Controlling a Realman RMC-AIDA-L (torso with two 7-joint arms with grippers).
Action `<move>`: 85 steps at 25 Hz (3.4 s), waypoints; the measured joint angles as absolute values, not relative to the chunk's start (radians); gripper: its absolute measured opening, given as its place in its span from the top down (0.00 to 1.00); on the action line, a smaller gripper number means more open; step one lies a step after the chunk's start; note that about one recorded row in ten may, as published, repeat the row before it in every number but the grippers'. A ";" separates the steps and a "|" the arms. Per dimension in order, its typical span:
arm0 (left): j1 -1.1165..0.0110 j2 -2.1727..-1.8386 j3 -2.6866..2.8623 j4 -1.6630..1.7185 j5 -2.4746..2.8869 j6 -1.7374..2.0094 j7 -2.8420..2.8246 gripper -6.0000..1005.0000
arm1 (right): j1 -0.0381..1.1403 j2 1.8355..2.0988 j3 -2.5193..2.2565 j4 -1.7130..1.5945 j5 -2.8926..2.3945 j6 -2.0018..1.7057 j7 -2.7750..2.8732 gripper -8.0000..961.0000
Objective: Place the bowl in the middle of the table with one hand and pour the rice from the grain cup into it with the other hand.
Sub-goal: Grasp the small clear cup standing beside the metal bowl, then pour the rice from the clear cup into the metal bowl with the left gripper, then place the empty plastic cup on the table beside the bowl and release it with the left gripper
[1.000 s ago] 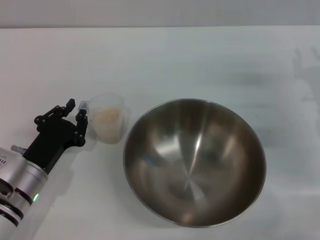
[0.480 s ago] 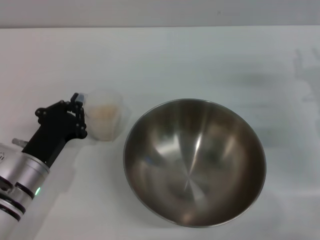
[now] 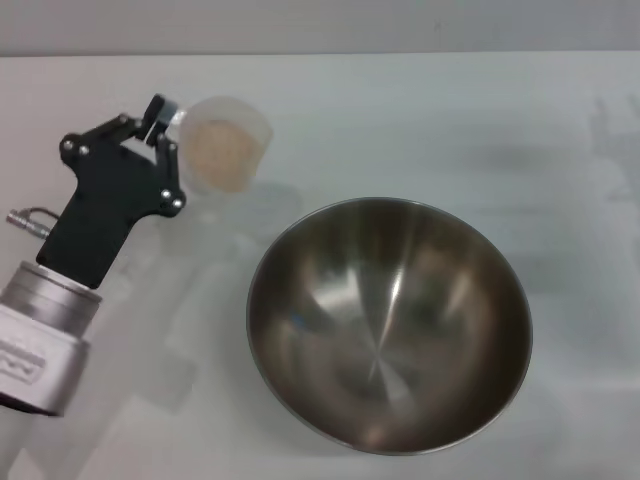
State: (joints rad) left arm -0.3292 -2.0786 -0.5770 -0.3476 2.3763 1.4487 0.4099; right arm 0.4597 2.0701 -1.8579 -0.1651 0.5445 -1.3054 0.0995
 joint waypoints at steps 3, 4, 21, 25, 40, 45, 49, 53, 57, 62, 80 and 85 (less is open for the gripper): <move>-0.347 -2.078 -0.574 -0.348 2.421 1.509 0.562 0.97 | 0.463 2.069 -1.857 -0.166 0.544 -1.303 0.085 0.55; -0.354 -2.078 -0.572 -0.348 2.445 1.527 0.624 0.97 | 0.463 2.069 -1.857 -0.166 0.545 -1.302 0.073 0.55; -0.402 -2.080 -0.552 -0.353 2.742 1.496 1.526 0.97 | 0.467 2.074 -1.857 -0.171 0.544 -1.292 0.021 0.55; -0.406 -2.080 -0.552 -0.352 2.747 1.495 1.650 0.97 | 0.474 2.072 -1.857 -0.167 0.544 -1.278 0.021 0.55; -0.416 -2.074 -0.554 -0.337 2.791 1.504 1.822 0.97 | 0.475 2.072 -1.856 -0.167 0.545 -1.263 -0.023 0.55; -0.416 -2.074 -0.554 -0.335 2.793 1.504 1.849 0.97 | 0.473 2.072 -1.856 -0.168 0.545 -1.262 -0.027 0.55; -0.416 -2.074 -0.554 -0.334 2.793 1.504 1.851 0.97 | 0.471 2.074 -1.856 -0.167 0.545 -1.262 -0.027 0.55; -0.410 -2.075 -0.554 -0.339 2.793 1.500 1.843 0.97 | 0.469 2.074 -1.854 -0.167 0.545 -1.262 -0.028 0.56; -0.400 -2.075 -0.554 -0.348 2.793 1.501 1.805 0.97 | 0.470 2.074 -1.837 -0.167 0.545 -1.262 -0.028 0.56; -0.383 -2.076 -0.561 -0.361 2.779 1.509 1.615 0.97 | 0.475 2.072 -1.830 -0.167 0.545 -1.261 -0.028 0.56; -0.372 -2.079 -0.666 -0.350 2.188 1.116 0.135 0.97 | 0.475 2.080 -1.819 -0.217 0.545 -1.270 0.001 0.56; -0.374 -2.078 -0.671 -0.338 2.149 1.049 0.037 0.97 | 0.478 2.079 -1.810 -0.217 0.545 -1.272 0.020 0.55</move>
